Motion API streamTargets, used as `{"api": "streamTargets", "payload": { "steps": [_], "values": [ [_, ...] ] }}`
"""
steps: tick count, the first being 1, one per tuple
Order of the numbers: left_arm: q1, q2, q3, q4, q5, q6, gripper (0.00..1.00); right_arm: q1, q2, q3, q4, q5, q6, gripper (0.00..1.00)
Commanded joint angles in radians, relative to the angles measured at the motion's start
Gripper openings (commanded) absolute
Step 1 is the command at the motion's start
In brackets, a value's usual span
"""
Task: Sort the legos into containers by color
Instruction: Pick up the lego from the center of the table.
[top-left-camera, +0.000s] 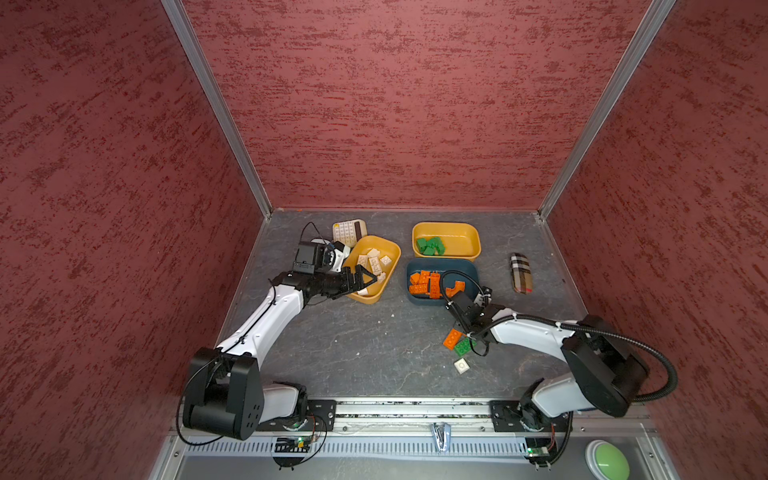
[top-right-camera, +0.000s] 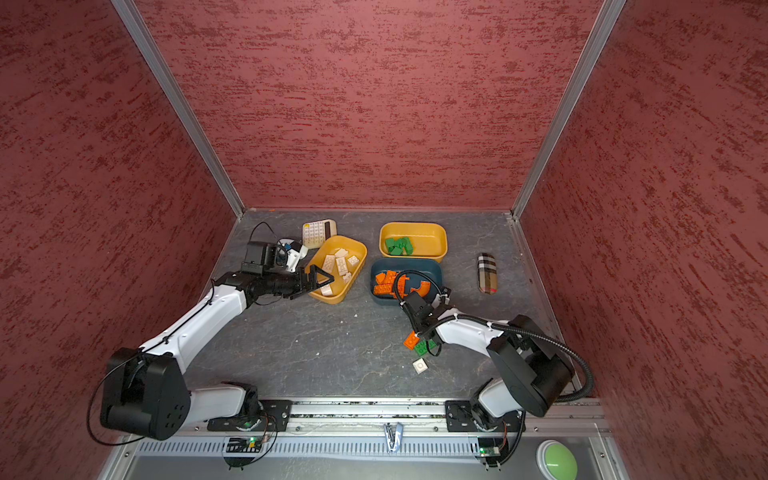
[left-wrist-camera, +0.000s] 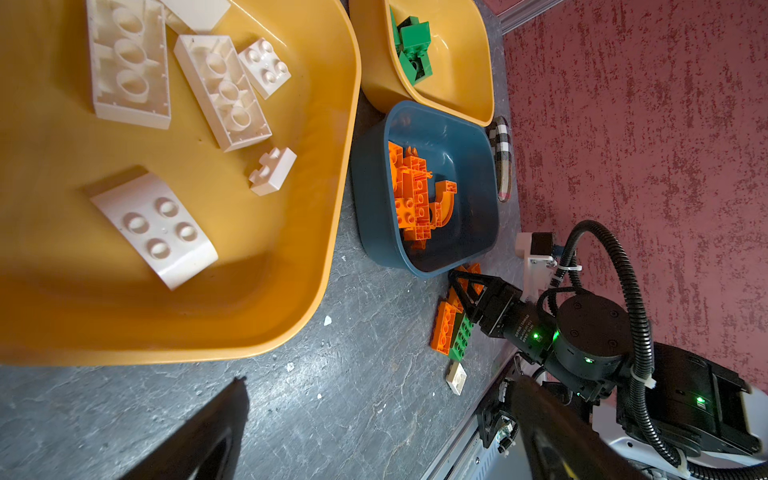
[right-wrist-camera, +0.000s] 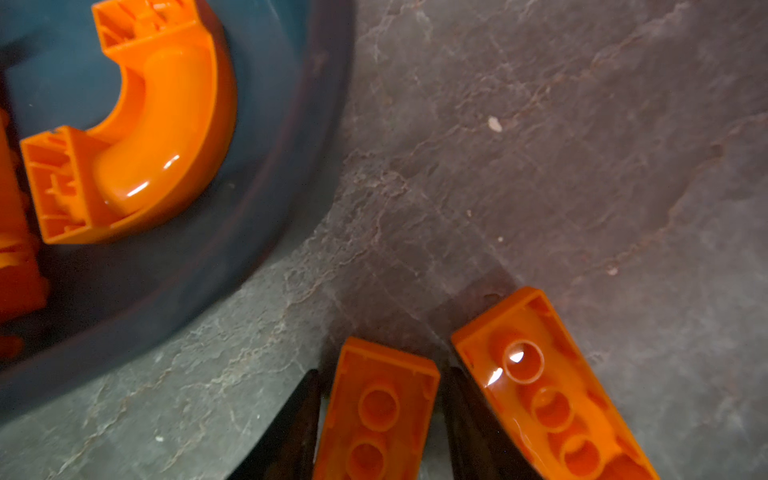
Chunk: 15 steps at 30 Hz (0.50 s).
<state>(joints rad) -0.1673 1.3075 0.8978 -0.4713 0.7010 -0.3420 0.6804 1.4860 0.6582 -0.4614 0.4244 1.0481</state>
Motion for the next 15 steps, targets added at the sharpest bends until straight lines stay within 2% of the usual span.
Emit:
{"api": "streamTargets", "payload": {
  "steps": [1,5,9,15],
  "values": [
    [0.006,0.002,0.015,0.005,0.013,0.026,1.0,0.008,0.044,0.008,-0.021,-0.012,0.006,0.46],
    [0.008,0.001,0.014,-0.001,0.011,0.031,0.99,0.012,0.03,-0.001,-0.018,-0.025,0.005,0.37],
    [0.008,0.001,0.021,-0.005,0.014,0.029,0.99,0.01,-0.068,0.043,-0.083,0.019,-0.024,0.28],
    [0.005,-0.002,0.035,-0.01,0.018,0.025,0.99,-0.031,-0.238,0.126,-0.162,0.044,-0.101,0.26]
  ]
}}
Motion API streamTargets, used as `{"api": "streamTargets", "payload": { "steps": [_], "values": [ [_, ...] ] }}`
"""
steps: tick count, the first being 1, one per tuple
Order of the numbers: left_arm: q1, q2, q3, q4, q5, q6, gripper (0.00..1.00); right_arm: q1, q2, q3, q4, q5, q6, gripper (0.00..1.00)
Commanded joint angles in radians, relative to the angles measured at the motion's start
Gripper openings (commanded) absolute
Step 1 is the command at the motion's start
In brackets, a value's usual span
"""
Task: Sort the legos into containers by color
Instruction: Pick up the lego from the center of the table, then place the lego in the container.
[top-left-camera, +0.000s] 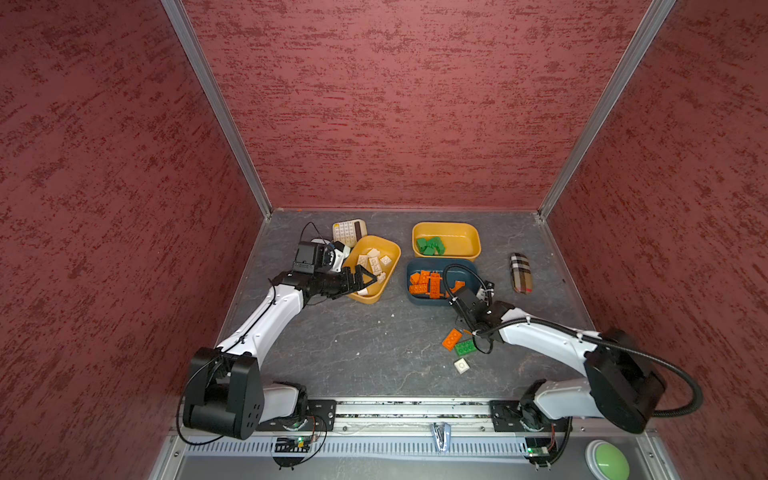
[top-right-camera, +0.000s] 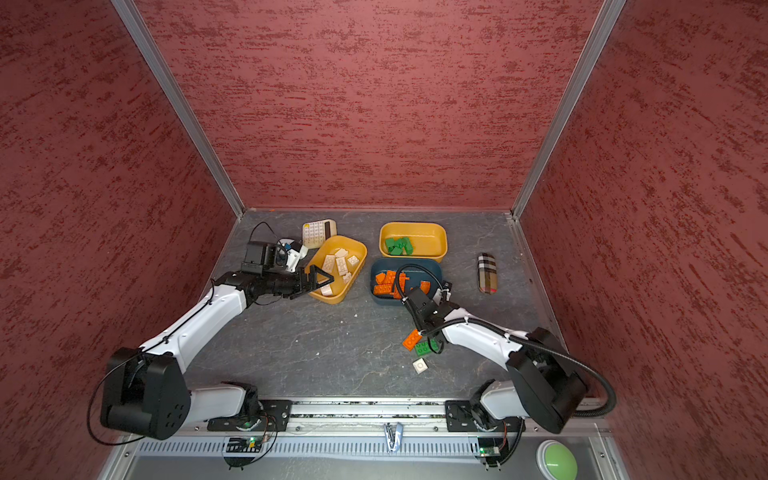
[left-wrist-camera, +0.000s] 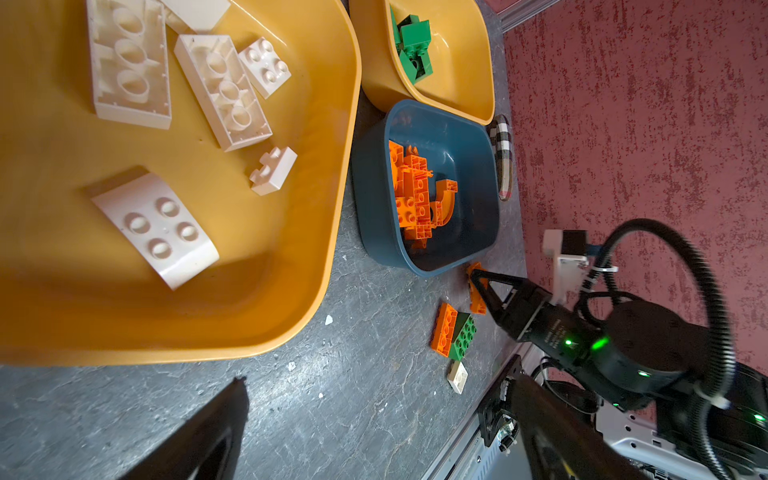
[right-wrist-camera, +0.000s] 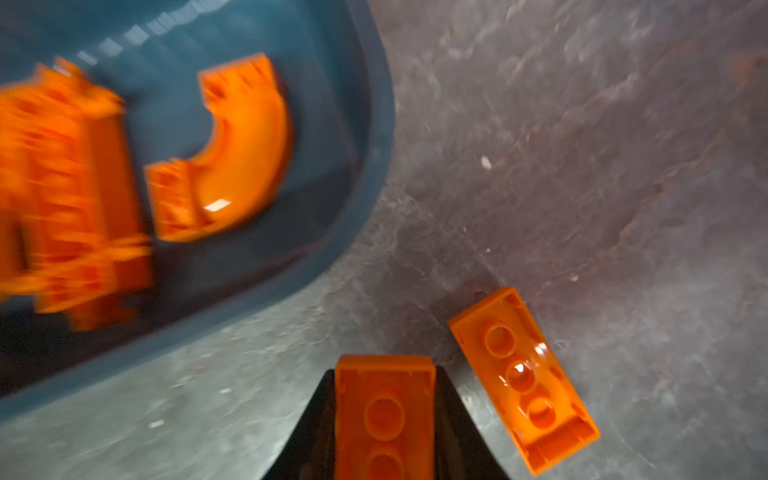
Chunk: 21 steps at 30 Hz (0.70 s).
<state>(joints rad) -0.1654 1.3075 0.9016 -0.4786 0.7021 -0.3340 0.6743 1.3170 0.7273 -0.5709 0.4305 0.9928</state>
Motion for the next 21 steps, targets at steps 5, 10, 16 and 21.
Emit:
{"api": "streamTargets", "payload": {
  "steps": [5,10,16,21],
  "values": [
    [-0.005,0.0,0.037,0.004,0.019,0.01,1.0,-0.089,-0.093,0.189,0.005,-0.022,-0.229,0.24],
    [-0.011,-0.01,0.035,0.012,0.021,-0.003,1.0,-0.162,0.066,0.319,0.107,-0.12,-0.403,0.25],
    [-0.014,-0.03,0.03,0.006,0.023,-0.01,1.0,-0.225,0.304,0.428,0.216,-0.246,-0.501,0.25],
    [-0.014,-0.037,0.027,0.002,0.022,-0.01,1.0,-0.246,0.449,0.487,0.263,-0.293,-0.539,0.26]
  ]
}}
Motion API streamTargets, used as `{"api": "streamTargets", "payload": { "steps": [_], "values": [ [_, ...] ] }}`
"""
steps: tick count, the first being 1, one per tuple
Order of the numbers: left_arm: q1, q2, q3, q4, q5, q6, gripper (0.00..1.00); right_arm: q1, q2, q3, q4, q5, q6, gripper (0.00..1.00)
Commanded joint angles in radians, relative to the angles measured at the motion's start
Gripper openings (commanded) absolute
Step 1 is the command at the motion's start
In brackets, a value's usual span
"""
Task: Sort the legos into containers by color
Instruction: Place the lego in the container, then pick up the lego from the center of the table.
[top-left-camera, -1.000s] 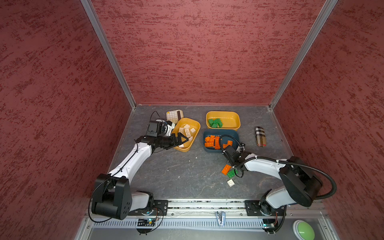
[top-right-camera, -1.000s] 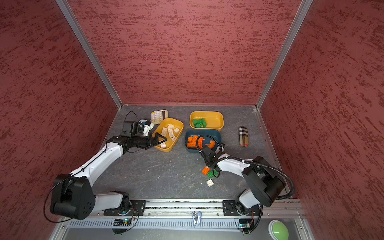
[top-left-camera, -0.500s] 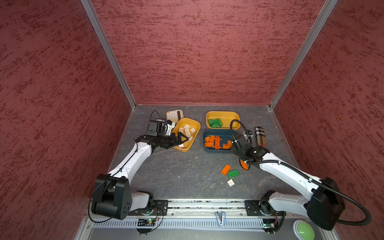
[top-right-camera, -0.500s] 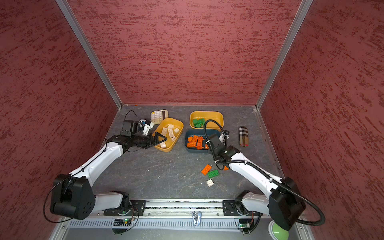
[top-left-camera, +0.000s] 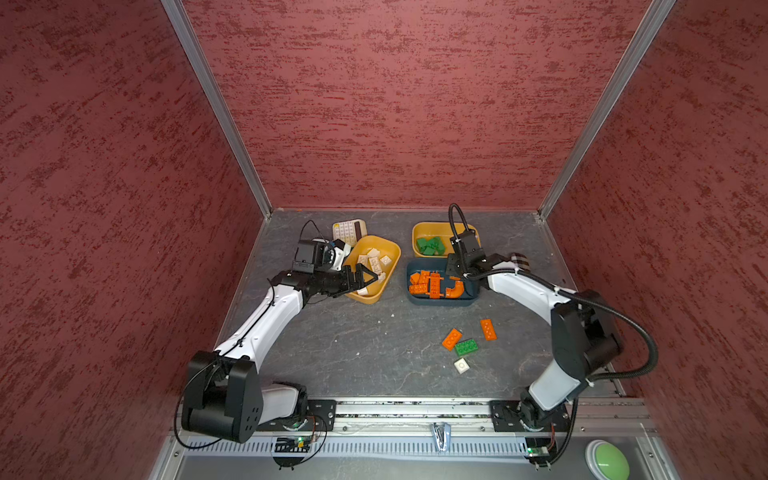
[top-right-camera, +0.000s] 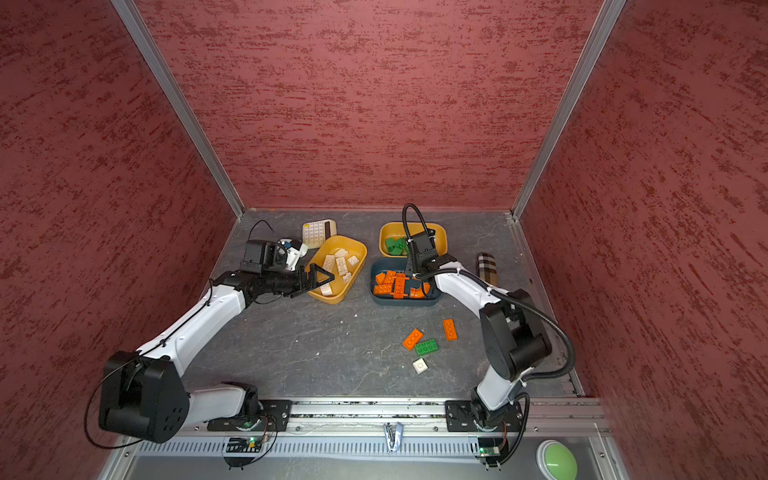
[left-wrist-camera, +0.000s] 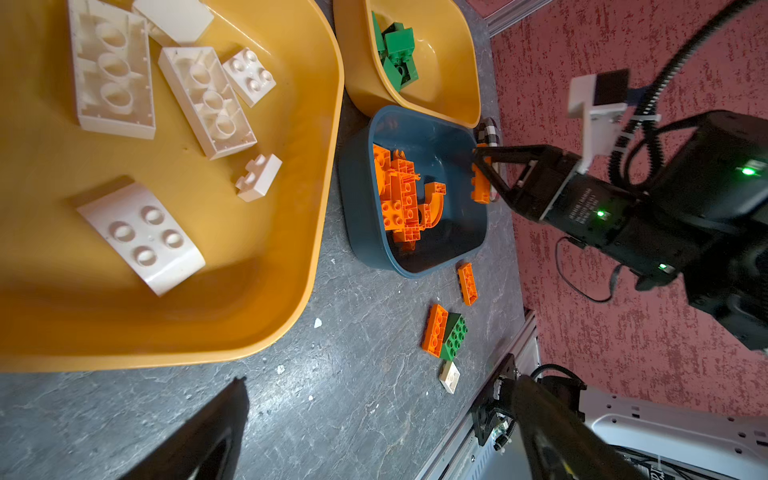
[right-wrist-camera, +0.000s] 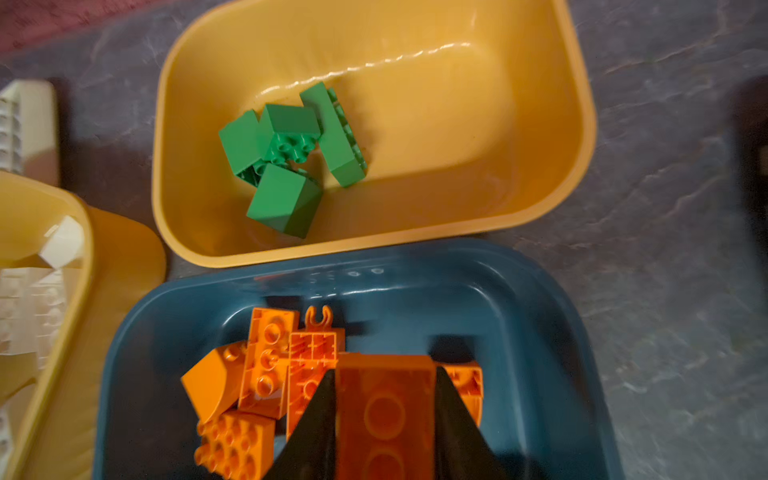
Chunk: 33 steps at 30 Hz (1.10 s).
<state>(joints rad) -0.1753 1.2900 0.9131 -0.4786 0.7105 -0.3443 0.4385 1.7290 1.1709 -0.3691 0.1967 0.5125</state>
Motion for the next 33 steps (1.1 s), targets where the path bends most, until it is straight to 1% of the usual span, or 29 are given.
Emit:
{"api": "streamTargets", "payload": {
  "steps": [1,3,4,6,7,10,14,19,20,23,26,29,33],
  "values": [
    [-0.005,-0.018,0.015,0.001,0.014,0.001,0.99,-0.012,0.061,0.056,0.062,-0.07,-0.062,0.27],
    [-0.002,-0.017,0.016,-0.002,0.014,0.004,0.99,-0.016,0.094,0.072,0.056,-0.072,-0.068,0.31],
    [-0.002,-0.017,0.015,-0.001,0.014,0.005,0.99,-0.017,0.101,0.077,0.053,-0.074,-0.071,0.35],
    [-0.002,-0.017,0.015,-0.006,0.013,0.007,0.99,-0.018,0.098,0.076,0.053,-0.085,-0.072,0.47],
    [0.0,-0.017,0.015,-0.008,0.012,0.008,1.0,-0.018,0.087,0.078,0.043,-0.092,-0.072,0.52],
    [0.0,-0.015,0.015,-0.008,0.014,0.008,0.99,-0.018,0.041,0.053,0.015,-0.102,-0.067,0.57],
    [0.0,-0.008,0.018,-0.011,0.015,0.011,0.99,-0.014,-0.071,-0.021,-0.039,-0.133,-0.043,0.59],
    [-0.003,0.006,0.018,-0.004,0.017,0.01,0.99,0.012,-0.27,-0.166,-0.146,-0.17,0.035,0.63],
    [-0.003,0.011,0.019,-0.001,0.018,0.01,0.99,0.021,-0.333,-0.194,-0.171,-0.173,0.055,0.64],
    [-0.007,0.024,0.02,0.006,0.02,0.008,0.99,0.061,-0.452,-0.29,-0.256,-0.166,0.149,0.7],
    [-0.009,0.037,0.021,0.012,0.021,0.01,1.0,0.127,-0.549,-0.374,-0.306,-0.165,0.274,0.75],
    [-0.011,0.043,0.023,0.015,0.023,0.01,0.99,0.2,-0.587,-0.44,-0.302,-0.16,0.382,0.76],
    [-0.013,0.038,0.015,0.02,0.021,0.01,0.99,0.228,-0.572,-0.504,-0.208,-0.16,0.439,0.75]
  ]
}}
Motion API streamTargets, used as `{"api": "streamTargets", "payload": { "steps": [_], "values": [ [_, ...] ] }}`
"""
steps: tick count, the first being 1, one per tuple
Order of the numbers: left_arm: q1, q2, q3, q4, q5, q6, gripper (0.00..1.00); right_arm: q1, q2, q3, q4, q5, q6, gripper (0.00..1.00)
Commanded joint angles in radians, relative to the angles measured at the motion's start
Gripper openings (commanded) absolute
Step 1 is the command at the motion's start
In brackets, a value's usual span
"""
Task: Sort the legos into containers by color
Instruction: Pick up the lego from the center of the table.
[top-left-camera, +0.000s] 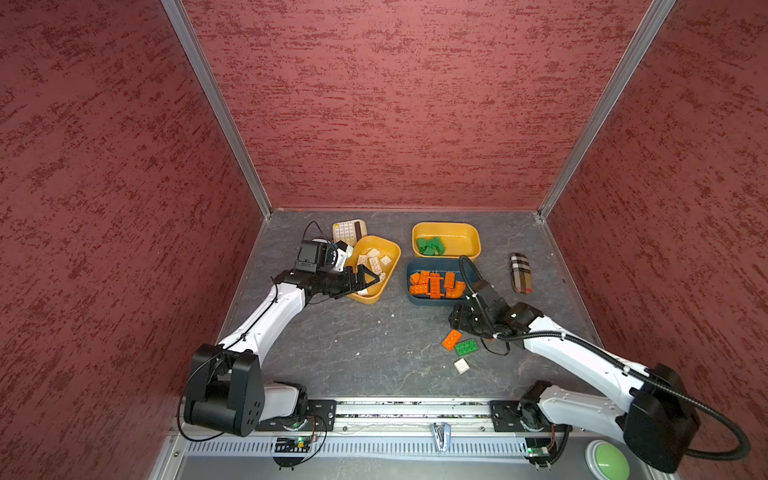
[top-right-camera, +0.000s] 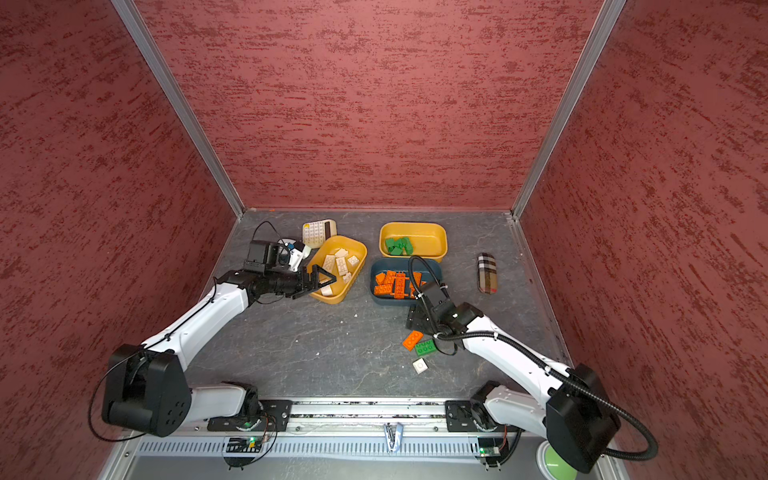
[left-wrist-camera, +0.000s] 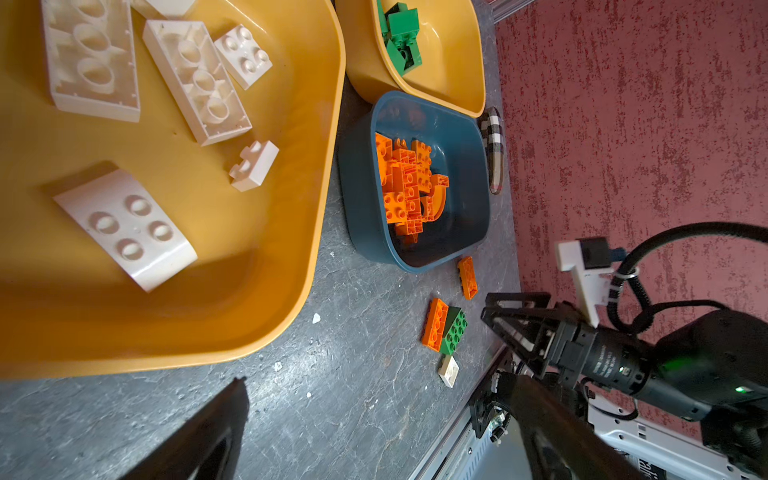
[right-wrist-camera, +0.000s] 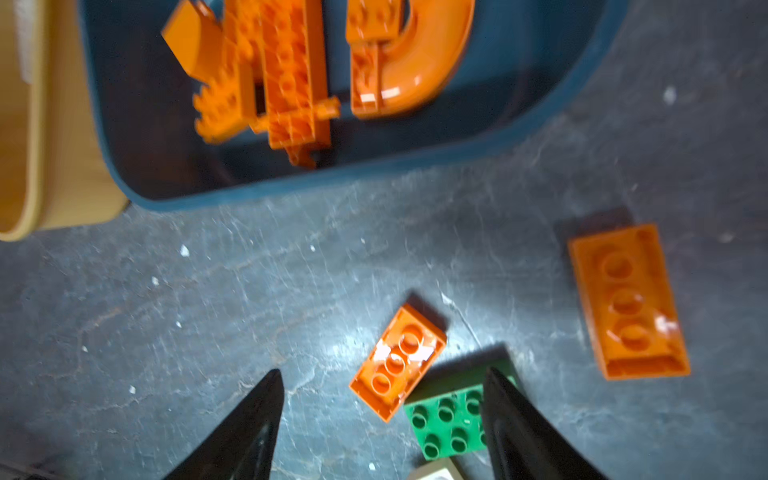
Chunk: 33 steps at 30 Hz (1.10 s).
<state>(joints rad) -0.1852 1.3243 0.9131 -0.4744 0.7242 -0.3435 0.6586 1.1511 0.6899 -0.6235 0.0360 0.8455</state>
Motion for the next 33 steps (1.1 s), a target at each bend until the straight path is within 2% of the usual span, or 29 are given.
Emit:
{"api": "streamTargets", "payload": {
  "steps": [1,8,19,26,33],
  "values": [
    [-0.003,0.002,0.015,0.014,0.007,0.01,0.99,0.009,0.016,-0.03,0.074,-0.002,0.109,0.74],
    [0.0,-0.026,0.003,0.008,0.003,0.016,0.99,0.015,0.14,-0.034,0.178,0.001,0.095,0.7],
    [0.007,-0.028,-0.006,0.008,0.004,0.026,0.99,0.075,0.192,-0.046,0.11,0.002,0.139,0.69],
    [0.012,-0.031,-0.019,0.013,0.006,0.031,1.0,0.106,0.247,-0.027,0.137,-0.001,0.156,0.68],
    [0.025,-0.043,-0.026,0.001,0.009,0.044,0.99,0.153,0.297,0.03,0.11,0.06,0.142,0.65]
  ]
}}
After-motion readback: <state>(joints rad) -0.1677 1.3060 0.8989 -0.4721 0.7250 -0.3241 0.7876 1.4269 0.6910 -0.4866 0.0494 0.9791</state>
